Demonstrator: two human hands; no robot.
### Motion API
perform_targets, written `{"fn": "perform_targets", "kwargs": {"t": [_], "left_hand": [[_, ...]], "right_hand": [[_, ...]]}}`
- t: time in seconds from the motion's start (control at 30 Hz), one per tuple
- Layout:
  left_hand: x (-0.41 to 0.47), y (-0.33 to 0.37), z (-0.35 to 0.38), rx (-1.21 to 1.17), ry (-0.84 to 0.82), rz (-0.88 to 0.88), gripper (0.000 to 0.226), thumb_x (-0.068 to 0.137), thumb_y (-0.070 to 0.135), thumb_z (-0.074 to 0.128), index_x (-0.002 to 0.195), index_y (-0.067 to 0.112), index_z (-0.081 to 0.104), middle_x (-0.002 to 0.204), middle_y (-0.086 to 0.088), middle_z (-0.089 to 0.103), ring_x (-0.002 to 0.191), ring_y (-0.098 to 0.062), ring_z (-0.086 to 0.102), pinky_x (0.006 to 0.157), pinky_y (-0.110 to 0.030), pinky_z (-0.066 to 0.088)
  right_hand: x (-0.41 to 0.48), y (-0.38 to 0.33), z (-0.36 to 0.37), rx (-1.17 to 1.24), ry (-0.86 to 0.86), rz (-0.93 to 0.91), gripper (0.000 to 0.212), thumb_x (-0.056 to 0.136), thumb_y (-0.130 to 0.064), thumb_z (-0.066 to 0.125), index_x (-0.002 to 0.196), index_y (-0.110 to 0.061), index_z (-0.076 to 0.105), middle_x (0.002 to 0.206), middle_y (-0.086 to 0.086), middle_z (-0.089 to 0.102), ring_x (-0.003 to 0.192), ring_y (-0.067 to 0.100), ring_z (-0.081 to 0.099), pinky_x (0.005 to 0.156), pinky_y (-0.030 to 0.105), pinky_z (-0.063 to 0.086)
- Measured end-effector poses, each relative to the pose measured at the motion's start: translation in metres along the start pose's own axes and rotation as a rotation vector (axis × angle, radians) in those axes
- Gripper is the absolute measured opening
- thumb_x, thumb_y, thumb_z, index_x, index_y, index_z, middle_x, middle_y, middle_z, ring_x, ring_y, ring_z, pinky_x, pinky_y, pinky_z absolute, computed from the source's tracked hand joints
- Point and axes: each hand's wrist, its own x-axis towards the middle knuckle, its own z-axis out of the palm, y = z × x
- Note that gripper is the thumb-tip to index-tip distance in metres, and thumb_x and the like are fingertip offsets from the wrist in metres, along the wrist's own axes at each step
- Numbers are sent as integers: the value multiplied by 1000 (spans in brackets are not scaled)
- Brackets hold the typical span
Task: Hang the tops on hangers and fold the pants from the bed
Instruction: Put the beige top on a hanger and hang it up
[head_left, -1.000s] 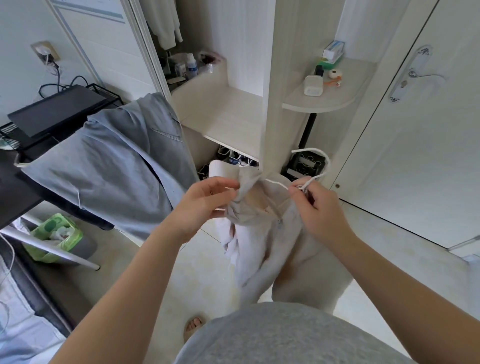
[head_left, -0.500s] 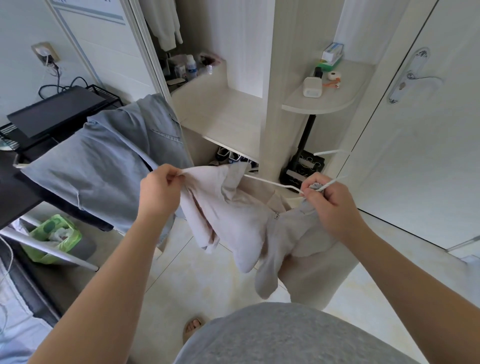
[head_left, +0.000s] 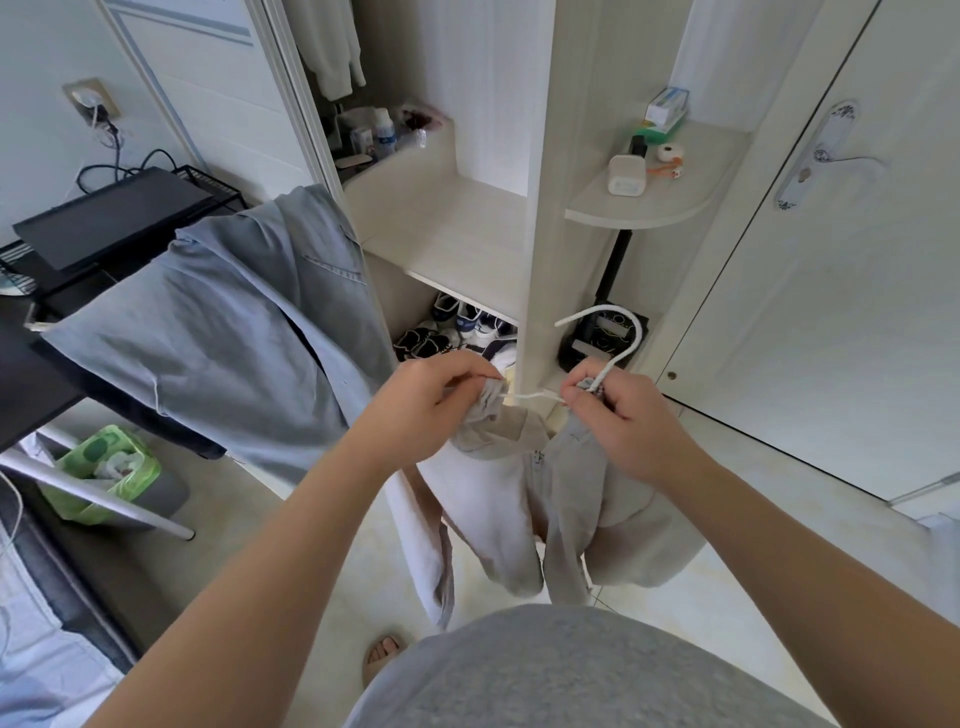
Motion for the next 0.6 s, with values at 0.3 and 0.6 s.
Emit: {"fn": "perform_targets", "kwargs": {"t": [0.3, 0.6], "left_hand": [[-7, -6, -9, 293, 105, -335, 57, 71, 71, 70, 101, 24, 56, 104, 7, 55, 93, -14, 54, 80, -31, 44], [-14, -7, 17, -638, 165, -688, 37, 86, 39, 75, 109, 12, 63, 108, -5, 71, 103, -23, 68, 88, -36, 57]], "right_hand": [[0, -4, -2, 5, 48, 45, 23, 100, -9, 54, 81, -18, 62, 48, -12, 39, 43, 4, 32, 45, 12, 26], [3, -17, 13, 111, 137, 32, 25, 101, -10, 53, 79, -19, 58, 55, -9, 37, 49, 6, 31, 48, 13, 29]]}}
